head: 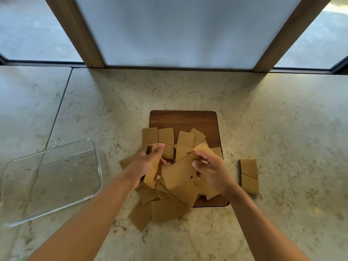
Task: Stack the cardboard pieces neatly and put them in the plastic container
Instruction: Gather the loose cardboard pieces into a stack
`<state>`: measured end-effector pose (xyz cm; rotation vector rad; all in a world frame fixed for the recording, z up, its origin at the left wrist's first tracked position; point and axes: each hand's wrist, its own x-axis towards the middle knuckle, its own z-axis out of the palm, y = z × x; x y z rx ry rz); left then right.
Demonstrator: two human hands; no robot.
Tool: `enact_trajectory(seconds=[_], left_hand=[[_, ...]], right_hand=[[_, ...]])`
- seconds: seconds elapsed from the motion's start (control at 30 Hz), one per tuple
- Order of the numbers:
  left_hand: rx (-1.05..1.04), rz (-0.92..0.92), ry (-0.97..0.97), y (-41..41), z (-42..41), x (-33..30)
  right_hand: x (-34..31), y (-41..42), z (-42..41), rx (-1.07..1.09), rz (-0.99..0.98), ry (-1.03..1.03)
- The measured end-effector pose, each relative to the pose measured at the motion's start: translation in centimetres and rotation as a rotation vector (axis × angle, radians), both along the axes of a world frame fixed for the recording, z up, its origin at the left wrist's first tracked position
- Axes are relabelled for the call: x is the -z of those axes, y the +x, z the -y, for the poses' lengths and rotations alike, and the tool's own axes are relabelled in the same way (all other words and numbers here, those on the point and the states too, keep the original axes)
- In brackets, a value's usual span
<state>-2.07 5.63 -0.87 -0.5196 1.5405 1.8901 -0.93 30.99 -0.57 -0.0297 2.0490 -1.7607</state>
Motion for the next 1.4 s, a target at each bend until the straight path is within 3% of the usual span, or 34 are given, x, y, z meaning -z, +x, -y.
enact_trajectory(seconds=[0.1,0.17,0.27,0.33,0.37,0.43,0.5,0.6,0.83,0.93,1.03,1.17,1.33,1.4], left_hand=[[0.424,0.069,-0.015,0.0,-1.1,-0.9],[0.459,0.128,0.218,0.1,-1.8,-0.9],[0.205,0.158,0.459,-0.1,-1.6,0.0],[0.033,0.126,0.489,-0.4,-1.2,0.7],[-0.043,0.129,0.489,-0.6,-1.0,1.1],[-0.197,0.158,0.504,-1.2,-0.6,1.5],[-0.289,0.178,0.517,-1.9,-0.2,1.5],[-0.333,0.162,0.483,-2.9,0.5,1.7],[-0.269,-0.001,0.213,-3.1,0.0,2.0],[-0.274,-0.089,0.079,-2.8,-0.9,2.1],[-0.393,-0.174,-0.107,-3.3,-1.1,2.1],[-0.75,0.002,-0.105,-4.5,0.3,2.3],[-0.85,-0.045,0.165,-5.6,2.2,1.7],[-0.883,-0.074,0.278,-5.9,3.2,1.8]], right_hand=[[-1.1,-0.4,1.9,-0.207,-0.088,0.149],[-0.6,-0.1,4.0,-0.134,-0.189,0.247],[0.5,-0.8,5.9,0.13,-0.243,0.338],[1.0,-2.6,5.6,0.4,-0.12,0.427],[1.4,-3.7,5.2,0.43,-0.053,0.555],[2.2,-5.1,5.2,0.233,0.005,0.897],[2.7,-5.8,5.7,0.071,-0.014,1.033],[3.2,-7.4,5.8,0.069,-0.073,0.936],[1.8,-8.4,6.6,0.559,0.243,-0.103],[1.4,-7.4,9.5,0.682,0.393,-0.323],[1.1,-6.0,12.8,0.782,0.542,-0.312],[1.7,-5.1,14.4,0.412,0.283,0.279],[1.2,-5.3,15.0,-0.032,0.467,0.149],[1.8,-6.2,14.2,0.081,0.358,0.207]])
